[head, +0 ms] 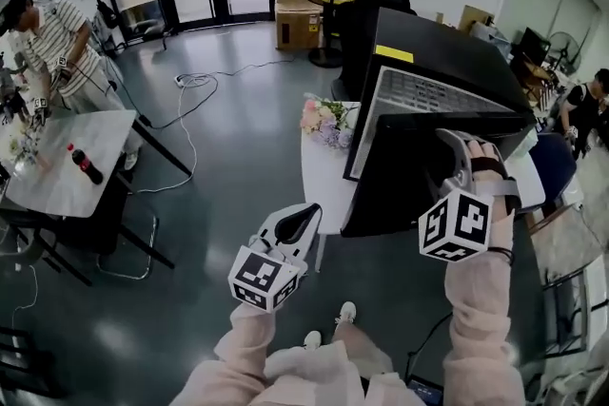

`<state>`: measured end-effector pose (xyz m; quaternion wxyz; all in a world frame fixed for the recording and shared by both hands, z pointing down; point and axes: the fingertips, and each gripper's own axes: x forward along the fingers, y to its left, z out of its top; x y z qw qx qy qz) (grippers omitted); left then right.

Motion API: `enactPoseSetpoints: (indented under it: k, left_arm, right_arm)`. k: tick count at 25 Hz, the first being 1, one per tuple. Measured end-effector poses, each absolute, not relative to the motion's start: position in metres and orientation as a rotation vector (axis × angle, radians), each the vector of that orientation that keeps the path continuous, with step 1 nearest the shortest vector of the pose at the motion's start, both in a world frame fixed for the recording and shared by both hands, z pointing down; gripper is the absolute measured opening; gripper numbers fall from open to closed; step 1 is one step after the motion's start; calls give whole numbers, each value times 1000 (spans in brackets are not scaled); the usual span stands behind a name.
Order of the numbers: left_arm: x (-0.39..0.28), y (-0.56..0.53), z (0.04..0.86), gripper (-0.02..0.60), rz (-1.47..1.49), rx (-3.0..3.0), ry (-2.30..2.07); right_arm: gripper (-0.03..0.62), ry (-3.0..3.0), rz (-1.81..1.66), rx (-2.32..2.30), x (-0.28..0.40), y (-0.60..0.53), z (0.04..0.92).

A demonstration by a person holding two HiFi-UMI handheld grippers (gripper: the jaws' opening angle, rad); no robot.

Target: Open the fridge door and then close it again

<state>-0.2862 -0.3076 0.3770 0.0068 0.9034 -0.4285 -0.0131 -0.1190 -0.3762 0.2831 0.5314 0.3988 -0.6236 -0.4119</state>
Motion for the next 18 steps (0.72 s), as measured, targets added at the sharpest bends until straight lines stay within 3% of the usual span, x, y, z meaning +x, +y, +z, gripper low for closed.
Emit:
enactPoseSetpoints:
  k: [18]
  left_arm:
    - [-231,-270,392,11,-124,2756,-1353]
  right_arm:
    - [193,-1571,-1070,821,-74,-278,286]
